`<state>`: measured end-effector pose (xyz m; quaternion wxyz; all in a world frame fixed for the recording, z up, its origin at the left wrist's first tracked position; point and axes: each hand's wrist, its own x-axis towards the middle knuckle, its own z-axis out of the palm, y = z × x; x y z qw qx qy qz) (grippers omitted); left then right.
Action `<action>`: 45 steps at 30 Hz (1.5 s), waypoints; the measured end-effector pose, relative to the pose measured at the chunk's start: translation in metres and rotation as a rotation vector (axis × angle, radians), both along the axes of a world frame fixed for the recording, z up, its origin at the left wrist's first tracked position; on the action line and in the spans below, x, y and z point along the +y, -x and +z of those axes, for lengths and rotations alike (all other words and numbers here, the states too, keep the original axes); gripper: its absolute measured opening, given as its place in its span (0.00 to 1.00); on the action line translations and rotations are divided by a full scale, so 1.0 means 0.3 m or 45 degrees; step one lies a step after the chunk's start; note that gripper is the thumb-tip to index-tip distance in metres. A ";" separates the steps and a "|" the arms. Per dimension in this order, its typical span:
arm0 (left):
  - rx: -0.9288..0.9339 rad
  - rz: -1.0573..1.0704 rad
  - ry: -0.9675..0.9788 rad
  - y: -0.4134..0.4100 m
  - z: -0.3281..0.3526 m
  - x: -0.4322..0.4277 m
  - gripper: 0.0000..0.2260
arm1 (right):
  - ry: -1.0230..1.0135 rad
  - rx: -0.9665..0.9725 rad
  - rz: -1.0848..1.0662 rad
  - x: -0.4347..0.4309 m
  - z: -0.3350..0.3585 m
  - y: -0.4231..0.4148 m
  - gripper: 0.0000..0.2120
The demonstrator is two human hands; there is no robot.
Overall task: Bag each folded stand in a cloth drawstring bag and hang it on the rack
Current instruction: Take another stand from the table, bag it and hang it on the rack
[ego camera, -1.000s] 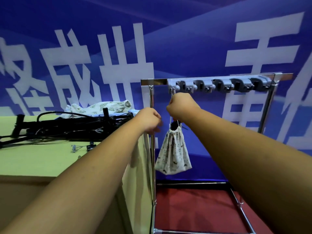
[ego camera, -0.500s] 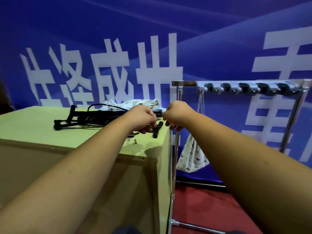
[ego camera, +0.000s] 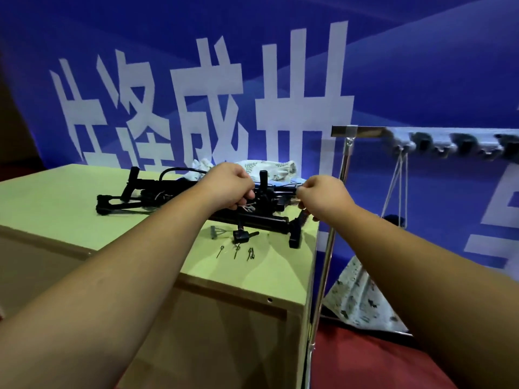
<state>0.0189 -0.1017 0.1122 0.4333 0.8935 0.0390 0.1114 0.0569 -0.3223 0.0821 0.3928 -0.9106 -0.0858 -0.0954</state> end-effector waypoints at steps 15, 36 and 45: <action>-0.198 0.038 -0.590 -0.583 -0.060 -0.084 0.07 | 0.105 -0.064 0.032 0.131 -0.025 -0.628 0.19; -0.198 -0.164 -0.370 -0.548 -0.060 -0.100 0.17 | -0.582 0.032 0.383 0.147 0.103 -0.594 0.35; -0.411 -0.072 -0.257 -0.226 0.255 -0.177 0.26 | -0.733 -0.013 0.491 0.038 0.419 -0.232 0.36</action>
